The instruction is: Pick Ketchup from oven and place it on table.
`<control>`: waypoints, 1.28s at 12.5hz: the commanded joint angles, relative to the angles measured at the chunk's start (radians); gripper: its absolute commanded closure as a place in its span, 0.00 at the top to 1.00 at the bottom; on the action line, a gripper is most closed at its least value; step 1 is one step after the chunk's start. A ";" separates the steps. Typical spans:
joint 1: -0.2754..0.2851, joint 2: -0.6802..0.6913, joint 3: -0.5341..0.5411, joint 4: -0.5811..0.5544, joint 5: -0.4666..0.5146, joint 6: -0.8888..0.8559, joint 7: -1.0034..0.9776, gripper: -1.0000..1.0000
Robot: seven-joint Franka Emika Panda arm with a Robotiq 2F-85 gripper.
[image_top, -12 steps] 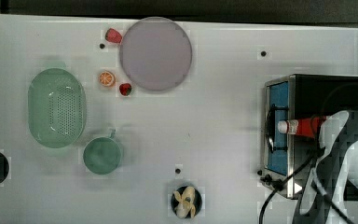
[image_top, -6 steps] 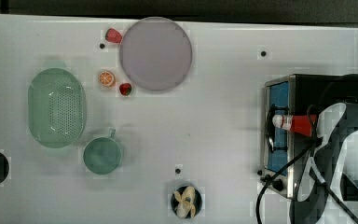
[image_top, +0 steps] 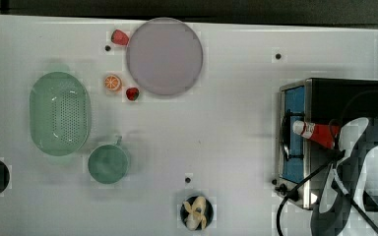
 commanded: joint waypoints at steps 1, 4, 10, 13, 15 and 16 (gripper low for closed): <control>0.000 -0.002 0.016 0.014 0.005 0.009 0.015 0.64; 0.017 -0.037 0.018 0.073 -0.009 -0.006 0.011 0.64; 0.113 -0.157 0.031 0.281 -0.081 -0.268 -0.030 0.64; 0.167 -0.196 0.066 0.380 -0.139 -0.509 -0.030 0.64; 0.208 -0.223 0.130 0.397 -0.156 -0.595 -0.030 0.64; 0.226 -0.233 0.174 0.396 -0.156 -0.621 -0.030 0.64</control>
